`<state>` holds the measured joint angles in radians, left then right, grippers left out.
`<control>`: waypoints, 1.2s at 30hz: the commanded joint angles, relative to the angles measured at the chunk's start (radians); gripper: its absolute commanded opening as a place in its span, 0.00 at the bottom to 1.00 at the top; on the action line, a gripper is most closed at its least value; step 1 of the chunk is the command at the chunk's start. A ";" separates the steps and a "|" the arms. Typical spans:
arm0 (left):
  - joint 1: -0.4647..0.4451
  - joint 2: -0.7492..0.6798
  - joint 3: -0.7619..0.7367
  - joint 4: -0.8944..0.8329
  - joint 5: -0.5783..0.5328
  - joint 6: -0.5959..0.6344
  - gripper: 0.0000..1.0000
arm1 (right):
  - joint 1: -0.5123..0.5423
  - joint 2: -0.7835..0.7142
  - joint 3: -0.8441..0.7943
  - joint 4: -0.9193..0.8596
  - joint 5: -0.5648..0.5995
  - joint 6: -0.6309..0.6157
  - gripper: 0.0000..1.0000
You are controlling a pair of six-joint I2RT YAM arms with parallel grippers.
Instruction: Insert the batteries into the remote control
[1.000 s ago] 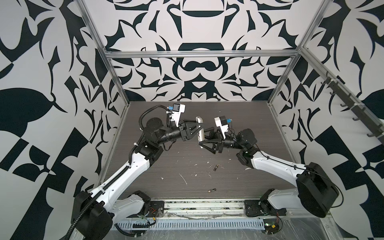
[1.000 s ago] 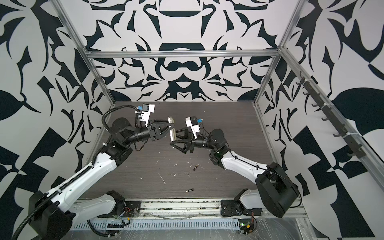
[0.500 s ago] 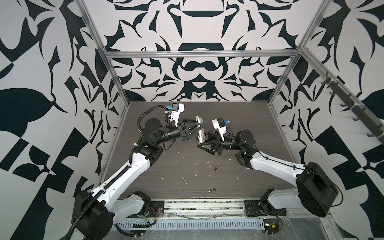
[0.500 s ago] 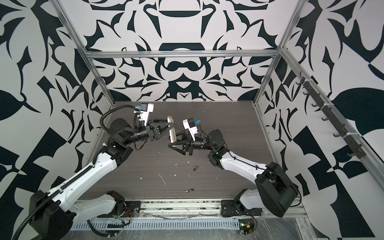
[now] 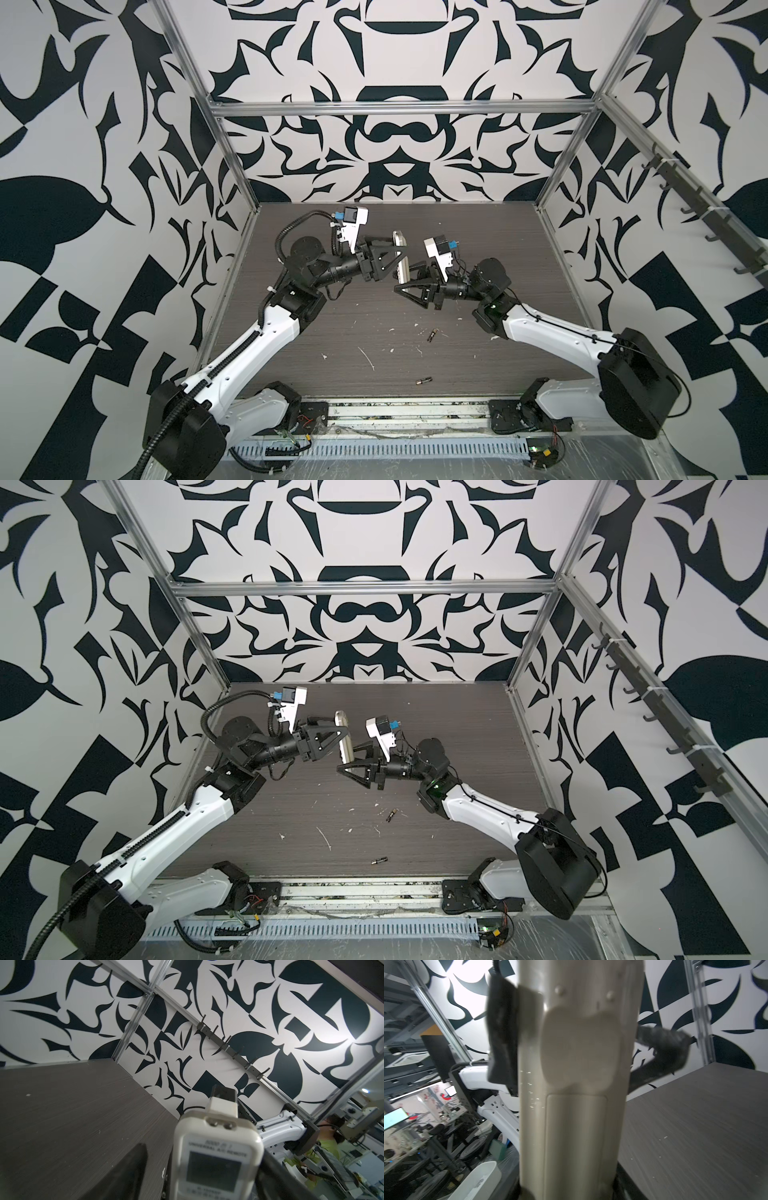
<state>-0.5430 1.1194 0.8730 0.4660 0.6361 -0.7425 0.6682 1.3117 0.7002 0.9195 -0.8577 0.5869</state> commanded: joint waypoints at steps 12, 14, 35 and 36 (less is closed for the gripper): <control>-0.004 0.016 0.138 -0.363 -0.291 0.126 0.89 | 0.014 -0.070 0.138 -0.584 0.623 -0.359 0.00; -0.009 0.035 0.148 -0.355 -0.328 0.124 0.86 | 0.018 -0.067 0.148 -0.601 0.659 -0.362 0.00; -0.087 0.244 0.259 -0.334 -0.406 0.153 0.71 | 0.068 -0.030 0.168 -0.578 0.735 -0.354 0.00; -0.089 0.251 0.259 -0.332 -0.410 0.152 0.70 | 0.069 -0.030 0.168 -0.576 0.736 -0.354 0.00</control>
<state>-0.6209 1.3571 1.1053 0.1322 0.2516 -0.6029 0.7280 1.2861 0.8185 0.2916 -0.1398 0.2367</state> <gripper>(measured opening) 0.704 0.536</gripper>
